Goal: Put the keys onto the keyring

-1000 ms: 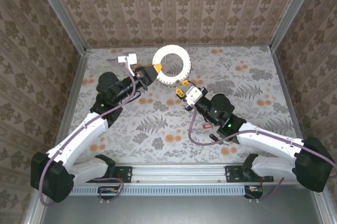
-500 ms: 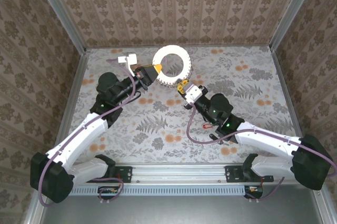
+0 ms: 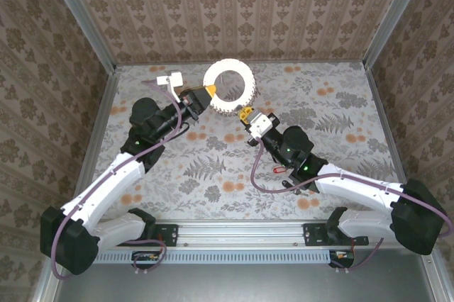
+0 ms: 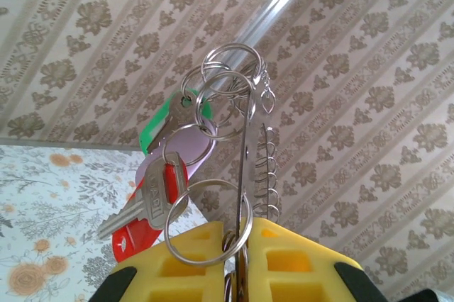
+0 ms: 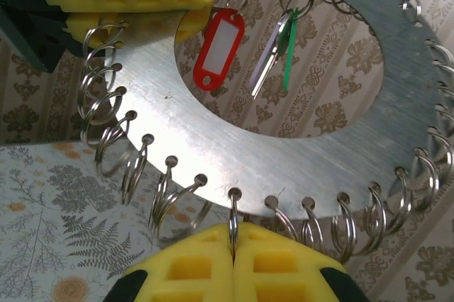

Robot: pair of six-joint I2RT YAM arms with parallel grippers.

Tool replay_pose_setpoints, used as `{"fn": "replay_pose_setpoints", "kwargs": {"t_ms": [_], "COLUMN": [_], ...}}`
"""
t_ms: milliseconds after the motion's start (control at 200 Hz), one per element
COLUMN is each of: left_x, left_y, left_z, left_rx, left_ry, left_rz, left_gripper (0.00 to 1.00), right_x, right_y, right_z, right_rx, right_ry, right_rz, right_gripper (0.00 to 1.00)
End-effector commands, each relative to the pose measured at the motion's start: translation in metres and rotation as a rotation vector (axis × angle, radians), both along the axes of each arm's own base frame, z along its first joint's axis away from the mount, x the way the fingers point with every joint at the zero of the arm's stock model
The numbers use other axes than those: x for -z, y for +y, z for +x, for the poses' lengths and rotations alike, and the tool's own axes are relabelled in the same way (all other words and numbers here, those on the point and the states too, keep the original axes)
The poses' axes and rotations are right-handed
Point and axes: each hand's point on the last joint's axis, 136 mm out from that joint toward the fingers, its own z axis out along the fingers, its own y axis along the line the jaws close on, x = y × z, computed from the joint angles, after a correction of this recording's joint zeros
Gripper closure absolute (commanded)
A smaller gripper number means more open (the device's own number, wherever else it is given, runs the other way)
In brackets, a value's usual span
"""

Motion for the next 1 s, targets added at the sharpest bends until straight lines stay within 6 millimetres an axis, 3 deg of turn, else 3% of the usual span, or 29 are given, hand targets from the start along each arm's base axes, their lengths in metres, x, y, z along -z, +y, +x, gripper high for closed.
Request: {"fn": "replay_pose_setpoints", "kwargs": {"t_ms": [0, 210, 320, 380, 480, 660, 990], "left_x": [0.002, 0.05, 0.077, 0.089, 0.111, 0.141, 0.176], "left_y": [0.017, 0.029, 0.029, 0.028, 0.028, 0.019, 0.004], "left_z": [0.009, 0.026, 0.028, 0.028, 0.028, 0.025, 0.012], "left_rx": [-0.118, -0.212, -0.225, -0.228, -0.237, -0.208, -0.144], "left_ry": [0.083, 0.301, 0.415, 0.452, 0.526, 0.623, 0.704], "left_rz": [-0.045, -0.12, -0.108, -0.103, -0.087, -0.071, -0.028], "left_gripper": [1.0, 1.0, 0.92, 0.83, 0.78, 0.76, 0.7], "right_x": [-0.016, -0.011, -0.01, -0.006, 0.001, 0.016, 0.044], "right_y": [-0.003, -0.002, -0.006, -0.005, -0.002, 0.001, 0.006], "right_z": [-0.004, -0.004, 0.0, 0.002, 0.003, 0.008, 0.025], "right_rx": [-0.033, -0.093, -0.105, -0.115, -0.135, -0.129, -0.081], "right_ry": [0.004, 0.104, 0.146, 0.176, 0.228, 0.301, 0.404], "right_rz": [0.067, 0.104, 0.139, 0.128, 0.097, 0.065, 0.011], "right_gripper": [1.0, 1.0, 1.0, 1.0, 1.0, 1.0, 1.0]}}
